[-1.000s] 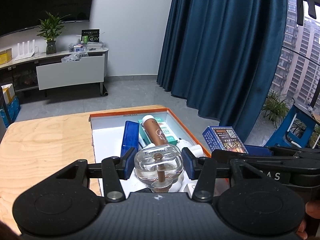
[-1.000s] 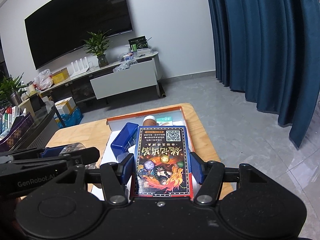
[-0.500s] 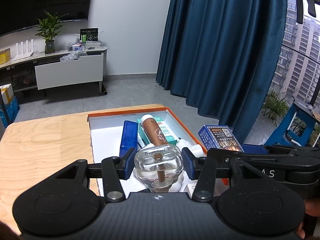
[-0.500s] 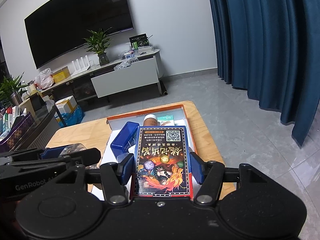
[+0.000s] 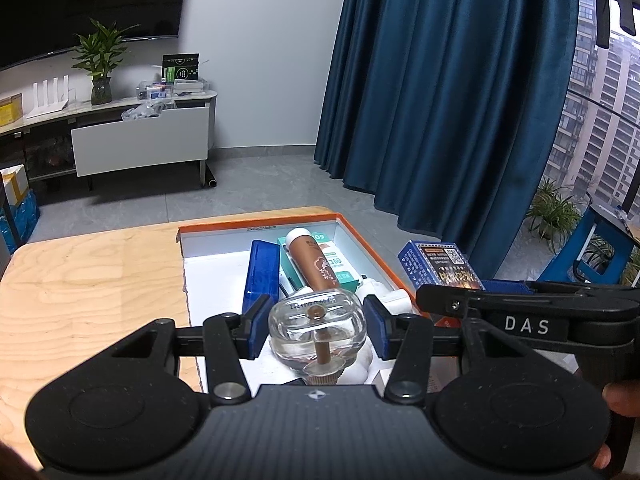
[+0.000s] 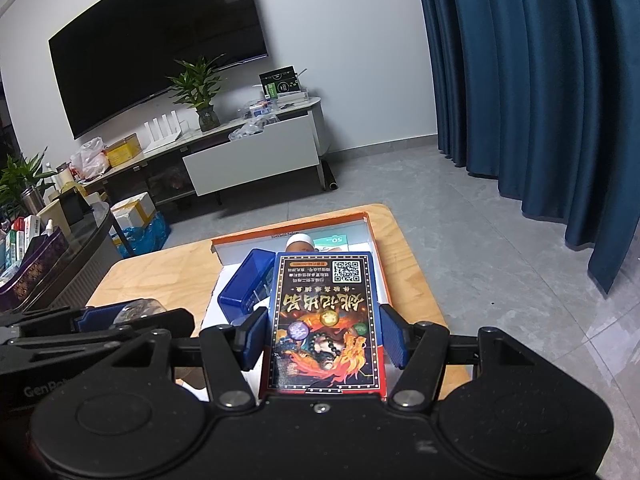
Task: Organize rigid objects
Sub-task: 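Lower the glass bottle with left tool while right tool lowers the card box into the box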
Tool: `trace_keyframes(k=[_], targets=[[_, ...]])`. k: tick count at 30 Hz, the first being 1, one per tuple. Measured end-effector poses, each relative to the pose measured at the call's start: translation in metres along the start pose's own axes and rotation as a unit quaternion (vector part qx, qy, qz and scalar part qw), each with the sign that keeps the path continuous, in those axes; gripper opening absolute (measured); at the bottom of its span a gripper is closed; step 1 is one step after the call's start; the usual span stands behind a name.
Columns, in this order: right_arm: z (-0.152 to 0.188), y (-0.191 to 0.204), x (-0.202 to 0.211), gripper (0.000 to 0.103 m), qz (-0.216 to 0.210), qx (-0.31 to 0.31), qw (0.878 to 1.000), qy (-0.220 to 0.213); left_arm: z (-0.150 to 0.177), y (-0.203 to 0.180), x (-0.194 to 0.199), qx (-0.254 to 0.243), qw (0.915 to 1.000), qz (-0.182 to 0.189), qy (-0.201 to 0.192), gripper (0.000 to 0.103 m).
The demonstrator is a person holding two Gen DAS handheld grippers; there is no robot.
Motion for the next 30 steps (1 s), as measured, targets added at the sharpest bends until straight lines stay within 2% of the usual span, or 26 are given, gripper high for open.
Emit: trace_keyframes(k=[11, 30], targets=[[0.001, 0.001, 0.0, 0.071, -0.006, 0.002, 1.0, 0.003, 0.007, -0.006, 0.001, -0.003, 0.9999, 0.01, 0.012, 0.05], [0.009, 0.004, 0.004, 0.071, -0.01, 0.002, 1.0, 0.012, 0.01, -0.007, 0.006, 0.001, 0.9999, 0.0, 0.014, 0.05]])
Point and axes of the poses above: each gripper's, at about its wrist camera, not at the fingertips, and x roughly against the way its jaws point, y to its left, z to its underside, the point moved 5 cm from there along -x, roughly the way its jaws point, and after that the axes turned 7 degrees about -z, right-handed, at the moved point
